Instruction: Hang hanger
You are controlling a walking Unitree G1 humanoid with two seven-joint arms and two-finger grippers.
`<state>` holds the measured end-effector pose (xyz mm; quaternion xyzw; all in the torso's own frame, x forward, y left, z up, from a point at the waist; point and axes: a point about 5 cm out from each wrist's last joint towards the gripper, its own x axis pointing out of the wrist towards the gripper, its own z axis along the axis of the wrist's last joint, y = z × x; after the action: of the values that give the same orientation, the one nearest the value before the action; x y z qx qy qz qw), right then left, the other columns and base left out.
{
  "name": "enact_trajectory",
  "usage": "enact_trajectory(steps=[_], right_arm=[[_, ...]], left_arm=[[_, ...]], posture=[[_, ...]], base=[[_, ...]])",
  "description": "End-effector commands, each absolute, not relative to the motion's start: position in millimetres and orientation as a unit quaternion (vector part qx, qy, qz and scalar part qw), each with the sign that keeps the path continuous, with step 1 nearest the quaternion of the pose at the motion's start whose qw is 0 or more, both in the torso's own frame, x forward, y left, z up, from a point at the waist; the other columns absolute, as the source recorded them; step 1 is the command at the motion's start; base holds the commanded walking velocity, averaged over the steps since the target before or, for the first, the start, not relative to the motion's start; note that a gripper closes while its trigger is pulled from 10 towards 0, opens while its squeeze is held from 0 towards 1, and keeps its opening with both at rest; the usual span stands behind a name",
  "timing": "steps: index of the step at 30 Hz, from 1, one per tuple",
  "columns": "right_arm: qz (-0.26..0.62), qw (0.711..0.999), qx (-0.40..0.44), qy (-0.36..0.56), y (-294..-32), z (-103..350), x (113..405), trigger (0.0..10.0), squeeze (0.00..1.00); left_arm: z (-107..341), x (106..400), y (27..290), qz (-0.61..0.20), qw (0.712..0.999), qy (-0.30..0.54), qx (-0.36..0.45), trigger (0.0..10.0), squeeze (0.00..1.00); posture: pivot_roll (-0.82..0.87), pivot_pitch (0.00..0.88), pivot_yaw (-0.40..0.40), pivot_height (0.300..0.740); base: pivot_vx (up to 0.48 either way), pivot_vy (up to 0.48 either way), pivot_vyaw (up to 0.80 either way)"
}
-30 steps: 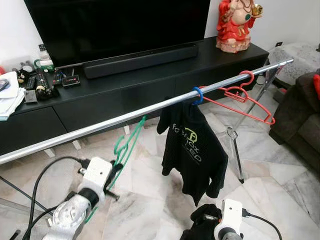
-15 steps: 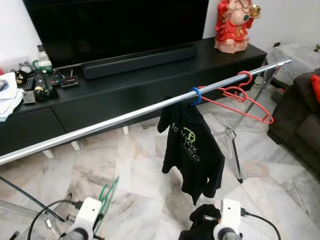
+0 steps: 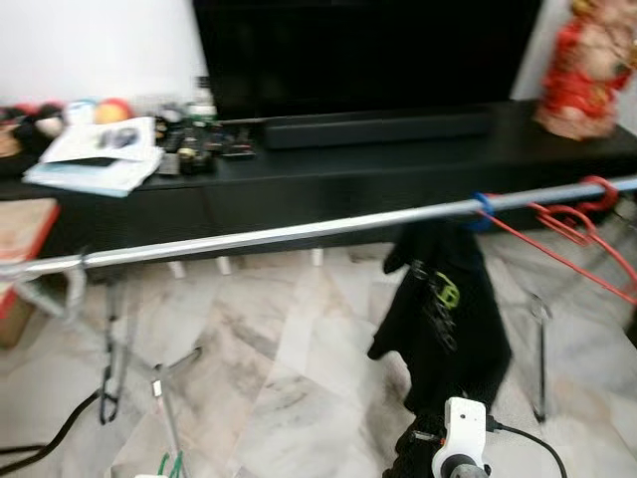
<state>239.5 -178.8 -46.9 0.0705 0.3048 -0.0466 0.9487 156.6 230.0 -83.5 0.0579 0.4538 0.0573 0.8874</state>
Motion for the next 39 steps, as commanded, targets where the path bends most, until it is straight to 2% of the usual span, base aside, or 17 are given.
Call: enact_trajectory(steps=[1, 11, 34, 39], right_arm=[[-0.038, 0.949, 0.069, 0.304, -175, -47, 239, 10.0, 0.00], [-0.042, 0.951, 0.065, 0.300, -179, -46, 240, 10.0, 0.00], [-0.080, 0.957, 0.090, 0.264, -187, -33, 256, 10.0, 0.00], [-0.080, 0.958, 0.093, 0.259, -186, -31, 258, 10.0, 0.00]], left_arm=[[-86, 151, 233, 0.066, 0.883, 0.461, 0.060, 10.0, 0.00], [-90, 143, 231, 0.065, 0.875, 0.473, 0.076, 10.0, 0.00], [-91, 143, 226, 0.040, 0.879, 0.467, 0.085, 10.0, 0.00], [-91, 143, 226, 0.039, 0.880, 0.466, 0.086, 10.0, 0.00]], posture=[[0.05, 0.077, -0.005, 0.740], [0.05, 0.065, -0.008, 0.740], [0.05, 0.101, -0.006, 0.740], [0.05, 0.102, -0.006, 0.740]], base=[[0.000, 0.000, 0.80], [0.000, 0.000, 0.79], [0.000, 0.000, 0.00], [0.000, 0.000, -0.71]])
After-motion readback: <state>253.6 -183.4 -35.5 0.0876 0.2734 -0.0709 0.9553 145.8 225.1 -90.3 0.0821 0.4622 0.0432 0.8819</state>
